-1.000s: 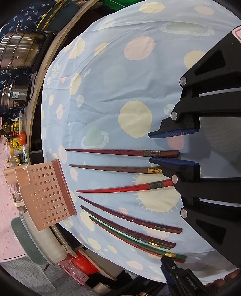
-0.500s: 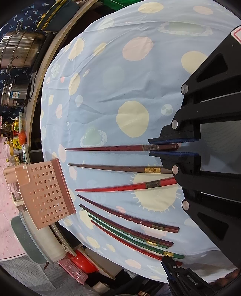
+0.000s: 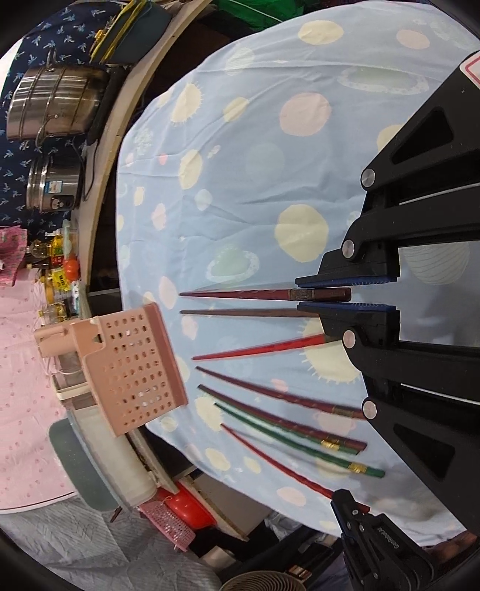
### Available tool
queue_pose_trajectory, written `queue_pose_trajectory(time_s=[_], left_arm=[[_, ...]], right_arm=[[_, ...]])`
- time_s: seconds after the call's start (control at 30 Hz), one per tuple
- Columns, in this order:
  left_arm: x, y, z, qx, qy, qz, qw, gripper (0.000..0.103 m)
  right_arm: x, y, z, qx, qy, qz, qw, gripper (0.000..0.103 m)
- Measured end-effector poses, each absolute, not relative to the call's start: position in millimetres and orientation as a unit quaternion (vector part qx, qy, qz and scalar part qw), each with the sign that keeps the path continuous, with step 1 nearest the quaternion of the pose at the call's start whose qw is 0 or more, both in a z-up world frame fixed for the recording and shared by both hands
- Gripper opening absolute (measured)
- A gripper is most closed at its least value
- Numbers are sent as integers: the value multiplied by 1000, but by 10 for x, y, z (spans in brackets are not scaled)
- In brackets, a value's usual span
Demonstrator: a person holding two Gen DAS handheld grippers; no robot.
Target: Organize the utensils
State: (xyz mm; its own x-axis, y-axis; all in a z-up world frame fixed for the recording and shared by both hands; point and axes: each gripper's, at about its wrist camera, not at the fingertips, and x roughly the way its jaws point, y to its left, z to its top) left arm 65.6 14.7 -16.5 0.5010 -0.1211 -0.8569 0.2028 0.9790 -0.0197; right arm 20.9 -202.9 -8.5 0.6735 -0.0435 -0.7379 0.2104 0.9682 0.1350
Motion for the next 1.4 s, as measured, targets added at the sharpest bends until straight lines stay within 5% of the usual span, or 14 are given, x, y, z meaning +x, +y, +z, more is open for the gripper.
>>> queue_pose_trajectory(time_s=[0.8, 1.4], left_arm=[[1054, -229, 939, 31, 406, -112, 906, 7], [1227, -194, 1083, 27, 403, -120, 907, 7]], right_arm=[[396, -2178, 913, 117, 297, -48, 947, 7], [507, -2188, 1163, 116, 271, -43, 955, 7]])
